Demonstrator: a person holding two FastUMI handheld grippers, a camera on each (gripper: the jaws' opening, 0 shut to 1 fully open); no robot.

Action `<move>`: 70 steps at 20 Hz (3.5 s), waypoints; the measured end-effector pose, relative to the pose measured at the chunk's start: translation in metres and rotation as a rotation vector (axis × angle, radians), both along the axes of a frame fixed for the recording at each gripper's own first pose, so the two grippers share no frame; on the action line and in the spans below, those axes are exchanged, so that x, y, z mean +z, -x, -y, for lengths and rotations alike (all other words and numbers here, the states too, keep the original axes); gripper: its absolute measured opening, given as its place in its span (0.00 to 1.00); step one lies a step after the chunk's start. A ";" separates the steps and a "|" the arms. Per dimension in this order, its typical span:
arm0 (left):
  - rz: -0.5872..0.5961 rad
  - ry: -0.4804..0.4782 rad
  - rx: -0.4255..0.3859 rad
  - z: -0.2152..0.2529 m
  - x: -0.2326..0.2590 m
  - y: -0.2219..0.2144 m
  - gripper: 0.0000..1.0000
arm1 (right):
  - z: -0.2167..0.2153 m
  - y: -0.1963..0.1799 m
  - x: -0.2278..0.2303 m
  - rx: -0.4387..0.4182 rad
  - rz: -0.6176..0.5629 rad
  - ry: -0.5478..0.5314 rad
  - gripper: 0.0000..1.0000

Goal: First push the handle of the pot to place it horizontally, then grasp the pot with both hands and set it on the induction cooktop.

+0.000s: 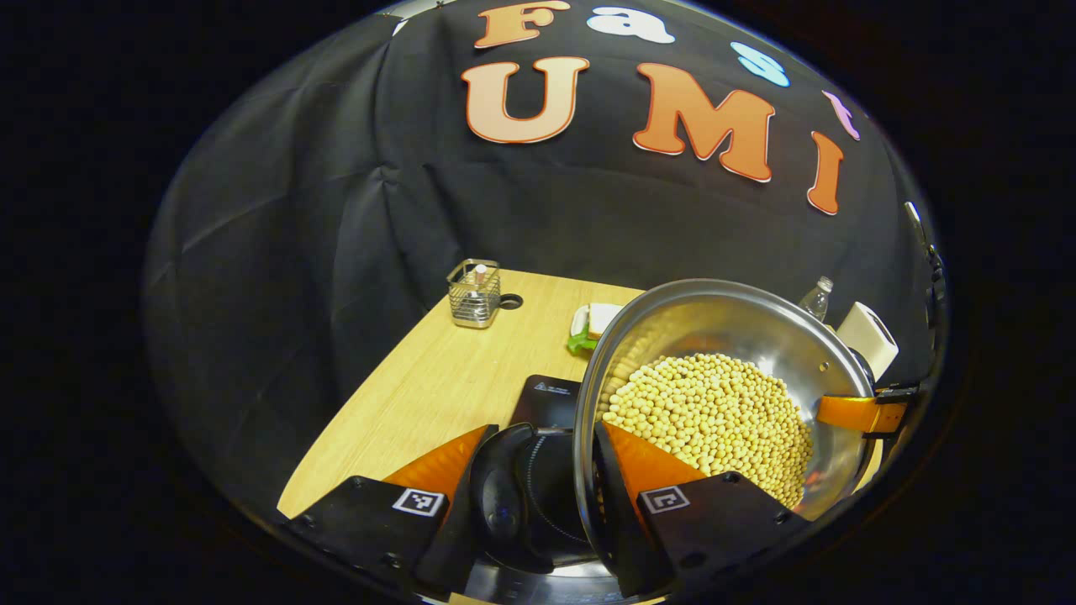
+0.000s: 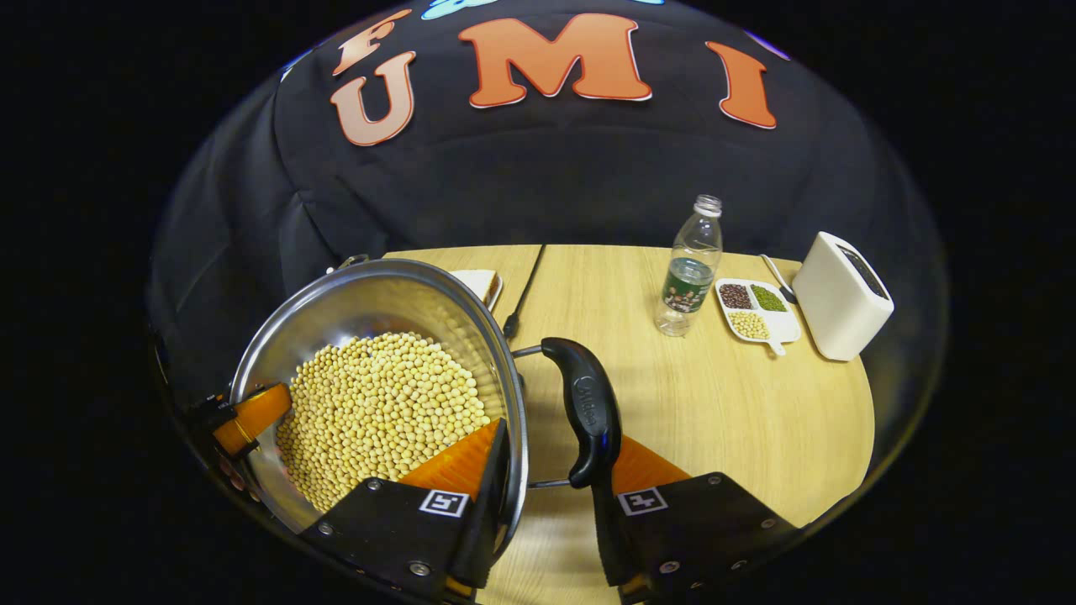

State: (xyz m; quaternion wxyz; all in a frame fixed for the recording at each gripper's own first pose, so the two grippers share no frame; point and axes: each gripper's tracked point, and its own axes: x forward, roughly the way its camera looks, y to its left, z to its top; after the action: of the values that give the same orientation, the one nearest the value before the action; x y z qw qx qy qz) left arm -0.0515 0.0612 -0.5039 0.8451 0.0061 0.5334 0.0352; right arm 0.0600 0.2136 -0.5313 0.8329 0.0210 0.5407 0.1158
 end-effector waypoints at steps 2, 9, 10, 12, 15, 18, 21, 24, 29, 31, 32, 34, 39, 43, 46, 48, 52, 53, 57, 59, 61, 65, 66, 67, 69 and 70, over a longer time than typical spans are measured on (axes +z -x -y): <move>0.000 -0.014 0.010 -0.012 0.001 0.002 0.70 | -0.002 -0.001 -0.003 0.009 -0.003 0.003 0.50; -0.082 -0.144 0.022 -0.054 -0.037 0.027 0.67 | -0.047 0.038 -0.065 0.038 -0.159 -0.070 0.20; -0.049 -0.088 0.072 -0.050 -0.039 0.027 0.70 | -0.053 0.032 -0.065 0.035 -0.122 -0.094 0.19; -0.094 -0.049 0.086 -0.042 -0.037 0.040 0.67 | -0.052 0.027 -0.062 0.086 -0.081 -0.013 0.17; -0.076 -0.042 0.062 -0.048 -0.035 0.039 0.70 | -0.058 0.030 -0.063 0.116 -0.086 -0.013 0.17; -0.073 -0.004 0.073 -0.047 -0.039 0.039 0.66 | -0.059 0.030 -0.061 0.125 -0.054 0.007 0.18; -0.080 0.010 0.051 -0.044 -0.045 0.038 0.67 | -0.062 0.033 -0.063 0.124 -0.059 0.017 0.18; -0.080 0.028 0.027 -0.045 -0.048 0.035 0.70 | -0.064 0.033 -0.062 0.117 -0.062 0.018 0.18; -0.083 0.048 -0.011 -0.045 -0.052 0.032 0.72 | -0.067 0.039 -0.062 0.093 -0.074 0.027 0.18; -0.077 0.039 -0.031 -0.044 -0.053 0.030 0.71 | -0.068 0.042 -0.058 0.082 -0.085 0.015 0.18; -0.070 0.026 -0.041 -0.043 -0.053 0.027 0.76 | -0.068 0.043 -0.058 0.092 -0.091 0.008 0.20; -0.042 -0.001 -0.055 -0.042 -0.045 0.019 0.79 | -0.072 0.048 -0.055 0.114 -0.116 -0.026 0.22; 0.114 -0.077 -0.089 -0.044 -0.003 -0.018 0.80 | -0.063 0.049 -0.035 0.120 -0.104 -0.044 0.49; 0.173 -0.089 -0.095 -0.032 0.029 -0.027 0.82 | -0.051 0.050 -0.018 0.102 -0.086 -0.083 0.59; 0.232 -0.081 -0.100 -0.021 0.058 -0.035 0.93 | -0.032 0.040 0.002 0.096 -0.026 -0.082 0.70; 0.270 -0.071 -0.102 -0.012 0.077 -0.042 0.85 | -0.020 0.033 0.017 0.086 0.019 -0.086 0.73; 0.358 -0.048 -0.106 0.006 0.124 -0.057 0.94 | 0.007 0.013 0.052 0.056 0.110 -0.096 0.73; 0.379 -0.044 -0.101 0.010 0.139 -0.060 0.89 | 0.014 0.007 0.062 0.051 0.135 -0.097 0.80; 0.490 -0.013 -0.085 0.019 0.206 -0.080 0.93 | 0.050 -0.020 0.119 0.025 0.284 -0.082 0.85; 0.559 -0.013 -0.083 0.021 0.247 -0.088 0.94 | 0.069 -0.032 0.153 0.012 0.366 -0.079 0.88; 0.617 -0.017 -0.081 0.025 0.284 -0.093 0.96 | 0.086 -0.041 0.184 -0.006 0.447 -0.076 0.90; 0.717 0.017 -0.095 0.041 0.348 -0.104 0.93 | 0.110 -0.051 0.240 -0.028 0.545 -0.094 0.93; 0.738 0.029 -0.097 0.045 0.363 -0.107 0.93 | 0.122 -0.054 0.256 -0.032 0.574 -0.089 0.93; 0.755 0.039 -0.102 0.049 0.375 -0.110 0.90 | 0.132 -0.057 0.272 -0.034 0.610 -0.073 0.93; 0.791 0.057 -0.112 0.057 0.397 -0.115 0.90 | 0.150 -0.062 0.297 -0.048 0.683 -0.045 0.93; 0.801 0.063 -0.111 0.059 0.405 -0.117 0.90 | 0.155 -0.063 0.311 -0.057 0.713 -0.043 0.93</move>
State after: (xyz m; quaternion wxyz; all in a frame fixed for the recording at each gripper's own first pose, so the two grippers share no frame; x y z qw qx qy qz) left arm 0.0656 0.0022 -0.0992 0.9864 -0.0054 0.1618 -0.0273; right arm 0.1233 0.0585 -0.2205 0.9714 0.0116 0.2129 0.1040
